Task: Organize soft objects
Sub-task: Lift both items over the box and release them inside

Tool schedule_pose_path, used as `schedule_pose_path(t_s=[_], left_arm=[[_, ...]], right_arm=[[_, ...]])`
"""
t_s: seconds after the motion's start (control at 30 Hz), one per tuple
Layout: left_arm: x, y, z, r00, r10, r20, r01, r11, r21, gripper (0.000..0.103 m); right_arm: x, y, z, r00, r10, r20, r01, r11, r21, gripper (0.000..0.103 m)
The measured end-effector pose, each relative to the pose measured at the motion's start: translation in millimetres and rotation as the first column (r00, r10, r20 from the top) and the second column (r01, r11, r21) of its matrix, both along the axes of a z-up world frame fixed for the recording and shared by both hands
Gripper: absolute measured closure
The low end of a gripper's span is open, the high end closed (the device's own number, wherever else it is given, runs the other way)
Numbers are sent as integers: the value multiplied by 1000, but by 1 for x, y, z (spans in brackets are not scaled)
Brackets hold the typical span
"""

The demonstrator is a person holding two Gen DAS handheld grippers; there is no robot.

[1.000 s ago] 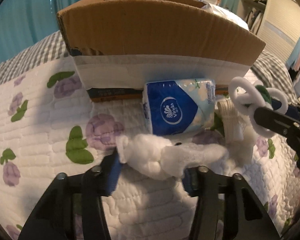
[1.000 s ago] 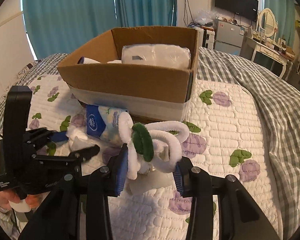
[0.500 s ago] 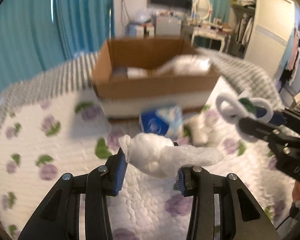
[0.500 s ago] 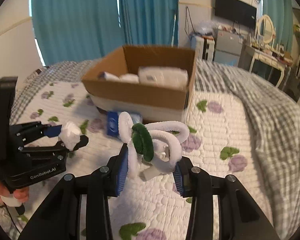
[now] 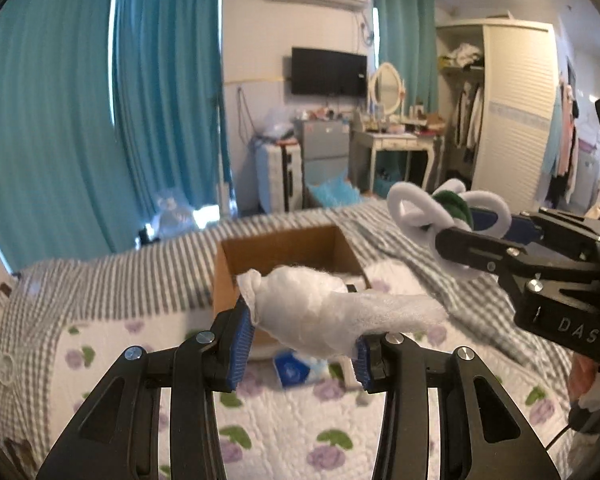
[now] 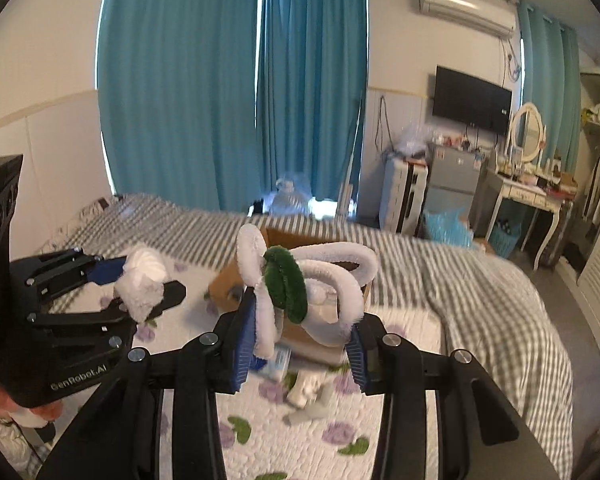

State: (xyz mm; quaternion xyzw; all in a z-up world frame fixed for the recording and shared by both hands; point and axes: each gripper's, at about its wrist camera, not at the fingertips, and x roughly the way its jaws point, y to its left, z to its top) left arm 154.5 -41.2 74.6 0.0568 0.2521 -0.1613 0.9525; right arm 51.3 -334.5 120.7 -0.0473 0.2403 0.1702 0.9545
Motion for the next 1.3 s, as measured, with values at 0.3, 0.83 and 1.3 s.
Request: schedule_pose_path(t_s=[0.3, 0.83, 1.3], left_arm=[[82, -8, -3, 1000, 21, -12, -21, 1000, 8, 62], [233, -10, -113, 980, 74, -184, -66, 997, 45, 61], [203, -15, -75, 987, 104, -119, -96, 993, 75, 26]], right_arm=[[78, 7, 16, 1000, 2, 0, -2, 1000, 21, 63], [249, 11, -122, 970, -7, -244, 9, 1000, 8, 59], [227, -25, -88, 980, -68, -188, 90, 989, 114, 21]])
